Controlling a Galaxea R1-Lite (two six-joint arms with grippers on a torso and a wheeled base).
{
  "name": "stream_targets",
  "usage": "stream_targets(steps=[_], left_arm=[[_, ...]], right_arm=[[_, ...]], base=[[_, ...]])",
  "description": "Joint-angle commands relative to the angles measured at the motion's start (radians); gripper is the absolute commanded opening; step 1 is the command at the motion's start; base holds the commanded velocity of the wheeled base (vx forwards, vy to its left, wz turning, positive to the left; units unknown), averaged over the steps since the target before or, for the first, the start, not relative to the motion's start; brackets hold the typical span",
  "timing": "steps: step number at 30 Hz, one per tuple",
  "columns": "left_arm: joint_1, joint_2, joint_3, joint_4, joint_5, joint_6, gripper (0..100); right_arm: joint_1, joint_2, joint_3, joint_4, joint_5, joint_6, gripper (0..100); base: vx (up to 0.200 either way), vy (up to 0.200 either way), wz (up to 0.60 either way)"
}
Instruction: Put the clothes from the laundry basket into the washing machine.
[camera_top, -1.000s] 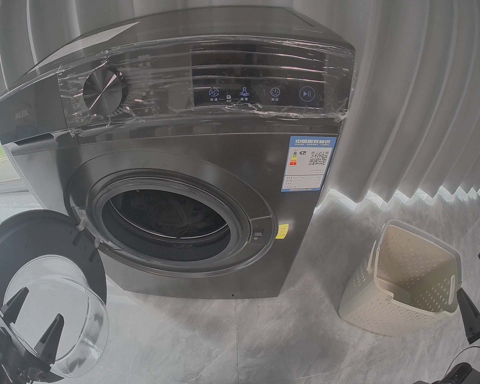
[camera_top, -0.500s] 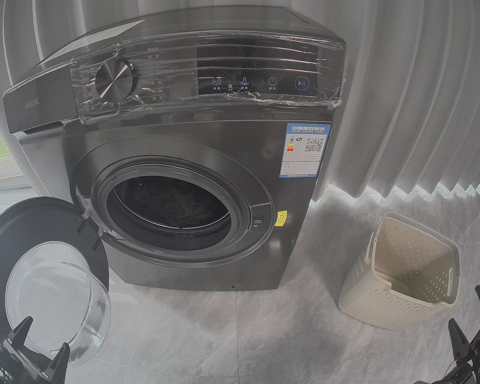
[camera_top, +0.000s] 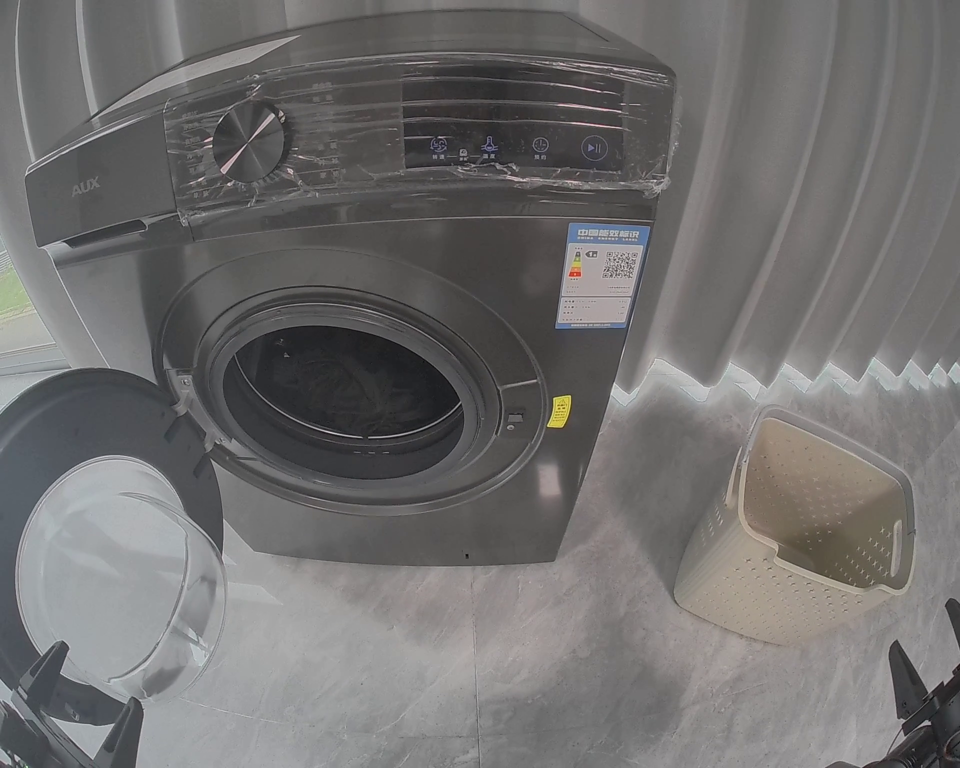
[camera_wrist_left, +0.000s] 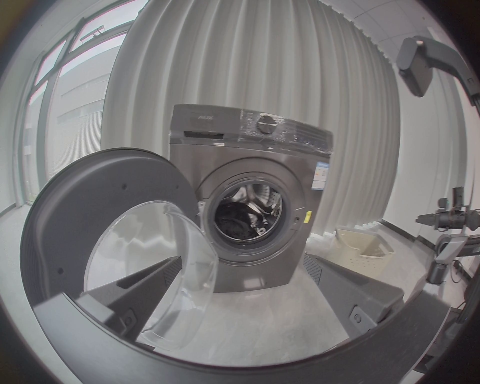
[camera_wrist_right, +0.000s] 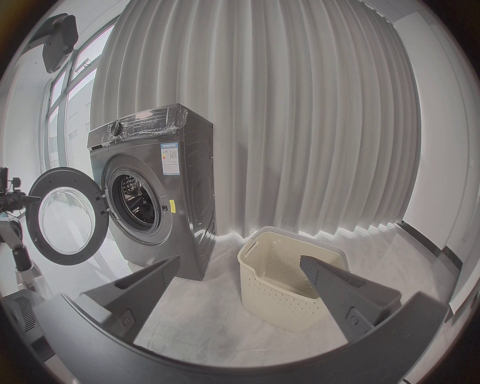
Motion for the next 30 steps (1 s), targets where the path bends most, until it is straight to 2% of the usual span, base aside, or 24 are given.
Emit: stream_targets(steps=[1,2,3,6,9,11,13,17,18,21,22,25,27,29,30], left_arm=[[0.028,-0.045,0.018,0.002,-0.038,-0.016,100],[0.028,-0.043,0.018,0.002,-0.038,-0.022,100],[0.028,-0.045,0.018,0.002,-0.041,-0.033,100],[0.028,-0.043,0.018,0.002,-0.037,-0.052,100],[0.028,-0.043,0.018,0.002,-0.011,-0.045,100],[0.028,-0.043,0.018,0.001,0.012,-0.036,100],[0.03,-0.043,0.018,0.001,0.043,-0.041,100],[0.028,-0.043,0.018,0.002,0.042,-0.059,100],[0.03,-0.043,0.018,0.002,0.052,-0.075,100],[0.028,-0.043,0.018,0.002,0.058,-0.078,100],[0.028,-0.043,0.018,0.002,0.105,-0.075,100],[0.03,-0.043,0.018,0.004,0.252,-0.064,100],[0.03,-0.043,0.018,0.004,0.304,-0.044,100],[0.028,-0.043,0.018,0.005,0.286,-0.036,100],[0.03,-0.043,0.018,0.005,0.255,-0.038,100]], right_arm=[[-0.062,-0.03,0.018,0.01,-0.01,-0.012,100],[-0.097,-0.053,0.018,0.012,-0.01,-0.011,100],[-0.102,-0.072,0.018,0.012,-0.007,-0.023,100],[-0.084,-0.081,0.018,0.012,0.03,-0.044,100],[-0.079,-0.082,0.018,0.013,0.18,-0.035,100],[-0.079,-0.082,0.013,0.018,0.234,-0.021,100],[-0.082,-0.081,0.015,0.016,0.236,-0.015,100],[-0.082,-0.081,0.015,0.016,0.234,-0.009,100],[-0.084,-0.081,0.016,0.016,0.234,-0.014,100],[-0.084,-0.081,0.015,0.016,0.232,-0.003,100],[-0.084,-0.081,0.015,0.016,0.229,0.017,100],[-0.084,-0.081,0.016,0.015,0.202,0.029,100],[-0.084,-0.081,0.016,0.012,0.176,0.028,100],[-0.084,-0.081,0.016,0.013,0.174,0.028,100],[-0.084,-0.081,0.016,0.013,0.174,0.028,100]], base=[[0.0,0.0,0.0],[0.0,0.0,0.0],[0.0,0.0,0.0],[0.0,0.0,0.0],[-0.133,0.0,0.0],[-0.2,0.0,0.0],[-0.2,0.0,0.0],[-0.15,0.0,0.0],[0.0,0.0,0.0],[0.0,0.0,0.0],[0.0,0.0,0.0],[0.0,0.0,0.0],[0.0,0.0,0.0],[0.0,0.0,0.0],[0.0,0.0,0.0]])
